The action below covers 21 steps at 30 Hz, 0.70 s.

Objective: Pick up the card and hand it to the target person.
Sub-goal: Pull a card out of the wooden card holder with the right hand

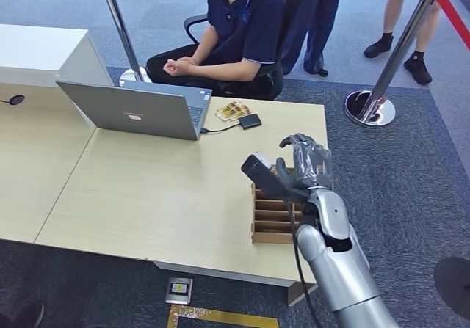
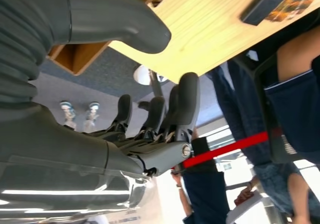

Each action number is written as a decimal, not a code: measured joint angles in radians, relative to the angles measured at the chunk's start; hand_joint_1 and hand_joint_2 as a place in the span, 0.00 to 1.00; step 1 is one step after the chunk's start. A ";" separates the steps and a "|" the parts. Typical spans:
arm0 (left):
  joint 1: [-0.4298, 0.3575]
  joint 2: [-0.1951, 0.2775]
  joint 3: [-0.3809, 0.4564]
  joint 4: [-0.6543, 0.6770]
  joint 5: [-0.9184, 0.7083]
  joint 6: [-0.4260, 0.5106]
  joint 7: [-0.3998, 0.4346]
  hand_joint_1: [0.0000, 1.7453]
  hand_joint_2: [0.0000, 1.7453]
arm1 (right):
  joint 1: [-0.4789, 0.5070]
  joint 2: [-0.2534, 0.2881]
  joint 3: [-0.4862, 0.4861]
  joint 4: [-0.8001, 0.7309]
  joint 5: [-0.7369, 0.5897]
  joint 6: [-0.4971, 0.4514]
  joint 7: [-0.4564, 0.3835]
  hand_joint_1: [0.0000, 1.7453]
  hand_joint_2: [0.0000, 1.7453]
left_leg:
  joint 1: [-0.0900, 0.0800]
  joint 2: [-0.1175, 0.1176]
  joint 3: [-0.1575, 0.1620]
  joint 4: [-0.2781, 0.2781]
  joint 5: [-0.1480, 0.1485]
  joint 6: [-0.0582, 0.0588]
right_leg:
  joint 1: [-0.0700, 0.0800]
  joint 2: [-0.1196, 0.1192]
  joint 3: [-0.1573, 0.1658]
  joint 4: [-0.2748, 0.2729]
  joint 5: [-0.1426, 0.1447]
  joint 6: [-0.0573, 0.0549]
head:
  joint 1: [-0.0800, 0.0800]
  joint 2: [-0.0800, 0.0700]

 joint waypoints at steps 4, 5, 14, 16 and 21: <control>0.000 0.000 0.000 0.000 0.001 0.001 0.001 0.00 0.00 | -0.022 0.019 0.014 0.039 0.000 0.005 -0.001 0.48 1.00 | 0.000 0.000 0.000 0.000 0.000 0.000 | 0.000 0.000 0.000 0.000 0.000 0.000 | 0.000 0.000; 0.000 0.000 0.000 0.000 0.002 0.001 0.001 0.00 0.00 | -0.027 0.023 0.016 0.048 -0.001 0.005 -0.001 0.47 1.00 | 0.000 0.000 0.000 0.000 0.000 0.000 | 0.000 0.000 0.000 0.000 0.000 0.000 | 0.000 0.000; 0.000 0.000 0.000 0.000 -0.001 0.001 0.001 0.00 0.00 | -0.066 0.050 0.032 0.149 -0.013 -0.010 -0.001 0.47 1.00 | 0.000 0.000 0.000 0.000 0.000 0.000 | 0.000 0.000 0.000 0.000 0.000 0.000 | 0.000 0.000; 0.000 0.000 0.000 0.000 -0.002 0.001 0.001 0.00 0.00 | -0.069 0.052 0.032 0.166 -0.015 -0.011 0.002 0.47 1.00 | 0.000 0.000 0.000 0.000 0.000 0.000 | 0.000 0.000 0.000 0.000 0.000 0.000 | 0.000 0.000; 0.000 0.000 0.000 0.000 -0.004 0.001 0.001 0.00 0.00 | -0.078 0.056 0.032 0.204 -0.015 -0.014 0.015 0.45 1.00 | 0.000 0.000 0.000 0.000 0.000 0.000 | 0.000 0.000 0.000 0.000 0.000 0.000 | 0.000 0.000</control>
